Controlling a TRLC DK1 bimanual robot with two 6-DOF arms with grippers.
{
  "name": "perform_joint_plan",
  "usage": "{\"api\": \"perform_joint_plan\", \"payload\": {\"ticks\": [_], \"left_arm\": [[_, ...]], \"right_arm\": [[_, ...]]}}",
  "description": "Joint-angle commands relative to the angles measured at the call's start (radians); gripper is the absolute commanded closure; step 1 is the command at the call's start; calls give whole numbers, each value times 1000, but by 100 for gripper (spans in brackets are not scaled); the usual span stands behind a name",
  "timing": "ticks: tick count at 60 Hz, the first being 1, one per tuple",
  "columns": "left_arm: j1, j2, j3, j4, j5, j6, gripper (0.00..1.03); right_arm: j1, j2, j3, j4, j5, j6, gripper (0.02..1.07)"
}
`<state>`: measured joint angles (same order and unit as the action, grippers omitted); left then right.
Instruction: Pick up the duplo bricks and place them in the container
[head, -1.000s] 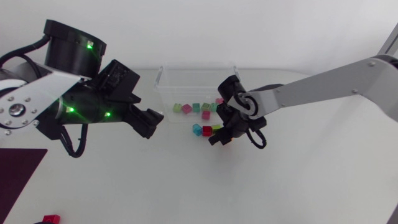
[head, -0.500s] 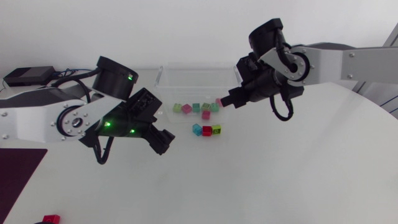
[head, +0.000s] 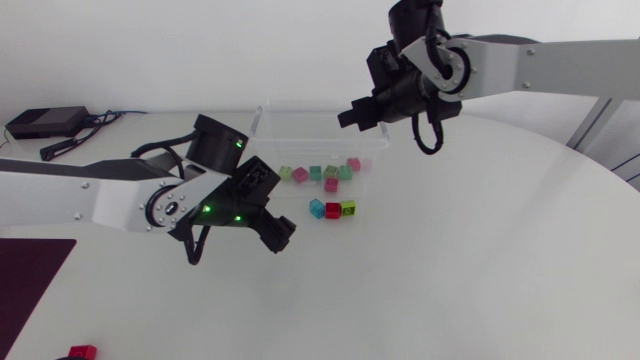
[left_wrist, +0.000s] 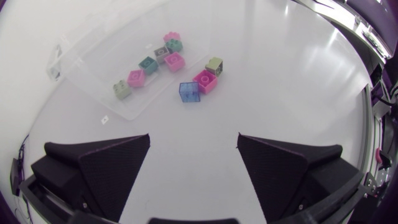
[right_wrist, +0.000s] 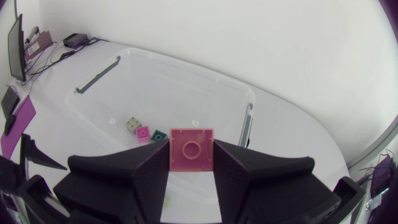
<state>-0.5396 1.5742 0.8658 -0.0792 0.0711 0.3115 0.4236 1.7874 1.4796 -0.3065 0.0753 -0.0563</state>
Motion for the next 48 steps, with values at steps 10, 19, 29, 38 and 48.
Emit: {"api": "perform_joint_plan", "payload": {"ticks": [10, 19, 29, 38, 48], "left_arm": [[-43, 141, 55, 48, 9, -12, 5], [-49, 204, 108, 78, 4, -28, 6], [-49, 270, 174, 99, -2, -43, 9], [-40, 333, 231, 108, -16, -43, 13], [-19, 402, 277, 113, -25, -40, 26]], "right_arm": [[-19, 182, 133, 61, 3, -31, 38], [-19, 199, 140, 69, 3, -39, 14], [-25, 79, 18, 132, 1, -59, 14], [-26, -71, -162, 184, -11, -76, 14], [-36, -247, -383, 218, -68, -91, 14]]}}
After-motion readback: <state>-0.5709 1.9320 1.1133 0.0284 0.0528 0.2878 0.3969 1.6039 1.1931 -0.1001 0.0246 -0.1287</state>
